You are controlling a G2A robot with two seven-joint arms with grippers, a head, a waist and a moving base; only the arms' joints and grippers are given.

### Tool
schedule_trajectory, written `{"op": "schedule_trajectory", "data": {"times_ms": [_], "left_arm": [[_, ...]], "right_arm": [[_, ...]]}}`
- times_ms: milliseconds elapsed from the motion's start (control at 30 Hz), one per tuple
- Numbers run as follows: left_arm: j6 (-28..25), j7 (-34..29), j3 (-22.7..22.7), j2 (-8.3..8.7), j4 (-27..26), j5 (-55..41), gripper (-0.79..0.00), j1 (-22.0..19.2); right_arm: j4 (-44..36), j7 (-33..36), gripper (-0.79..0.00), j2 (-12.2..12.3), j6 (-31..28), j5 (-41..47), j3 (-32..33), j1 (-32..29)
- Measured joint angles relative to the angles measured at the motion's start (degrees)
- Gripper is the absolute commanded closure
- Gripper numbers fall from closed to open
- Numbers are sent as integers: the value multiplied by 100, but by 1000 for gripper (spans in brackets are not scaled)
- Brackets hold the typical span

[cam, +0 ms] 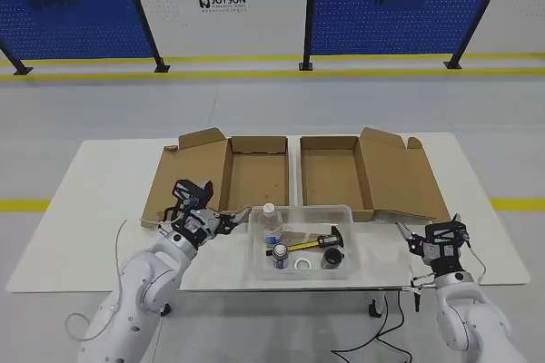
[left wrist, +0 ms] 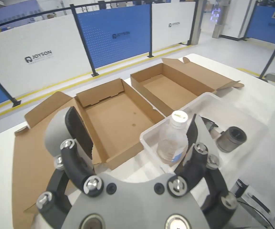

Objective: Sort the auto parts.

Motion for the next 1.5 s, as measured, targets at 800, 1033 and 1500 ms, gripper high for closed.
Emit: {"op": "schedule_trajectory", "data": {"times_ms": [800, 1033, 1500], "left_arm": [[117, -165, 1471, -287, 1474, -28, -785, -1002], [153, -227, 1607, -342, 1688, -193, -785, -1091], [169, -282, 1743, -402, 1836, -323, -711, -1130]], "right_arm": [[0, 0, -785, 0, 0, 0, 0, 0], [0, 0, -785, 0, 0, 0, 0, 0], [0, 0, -785, 0, 0, 0, 0, 0]]}}
